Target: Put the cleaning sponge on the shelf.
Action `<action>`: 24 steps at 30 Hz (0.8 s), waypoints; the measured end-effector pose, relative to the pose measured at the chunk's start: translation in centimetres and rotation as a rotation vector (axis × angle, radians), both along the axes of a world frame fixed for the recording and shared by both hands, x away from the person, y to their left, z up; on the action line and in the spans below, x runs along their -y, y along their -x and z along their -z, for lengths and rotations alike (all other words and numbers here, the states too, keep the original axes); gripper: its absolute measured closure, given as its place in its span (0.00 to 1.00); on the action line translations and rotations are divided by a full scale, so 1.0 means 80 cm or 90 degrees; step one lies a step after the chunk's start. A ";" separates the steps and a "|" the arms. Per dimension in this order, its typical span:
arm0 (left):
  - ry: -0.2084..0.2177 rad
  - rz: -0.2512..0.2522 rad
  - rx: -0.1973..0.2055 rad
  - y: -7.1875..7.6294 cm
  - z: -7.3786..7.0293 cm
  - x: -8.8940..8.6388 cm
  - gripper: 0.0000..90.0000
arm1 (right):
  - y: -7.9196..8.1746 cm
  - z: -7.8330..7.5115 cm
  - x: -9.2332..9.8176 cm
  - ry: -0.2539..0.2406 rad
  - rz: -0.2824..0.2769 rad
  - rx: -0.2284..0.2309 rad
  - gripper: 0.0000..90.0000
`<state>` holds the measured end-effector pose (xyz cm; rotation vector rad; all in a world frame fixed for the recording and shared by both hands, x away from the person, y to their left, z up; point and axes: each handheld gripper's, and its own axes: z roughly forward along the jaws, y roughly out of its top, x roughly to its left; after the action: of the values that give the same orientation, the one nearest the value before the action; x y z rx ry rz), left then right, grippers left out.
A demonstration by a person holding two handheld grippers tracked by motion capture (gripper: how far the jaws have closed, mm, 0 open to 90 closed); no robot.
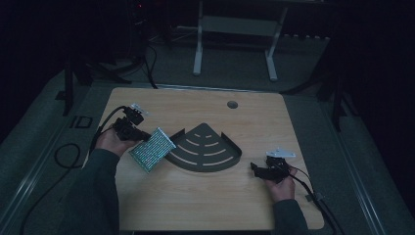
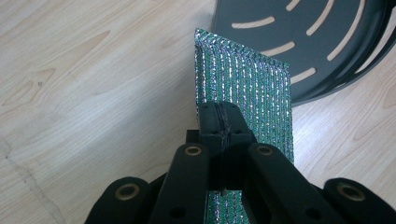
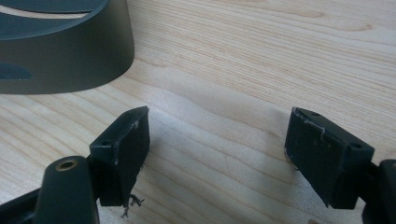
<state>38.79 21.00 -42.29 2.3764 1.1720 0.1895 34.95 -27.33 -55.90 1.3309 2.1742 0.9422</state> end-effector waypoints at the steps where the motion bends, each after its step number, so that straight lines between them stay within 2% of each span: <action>1: 0.000 0.001 0.000 -0.001 -0.001 0.001 1.00 | 0.000 0.000 0.000 0.000 0.000 0.000 0.24; 24: 0.010 0.009 0.010 -0.017 -0.003 0.023 1.00 | 0.000 0.000 0.000 0.000 0.000 0.000 0.24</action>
<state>40.18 19.17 -42.08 2.3635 1.1455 0.1940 34.99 -27.34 -55.90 1.3302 2.1748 0.9424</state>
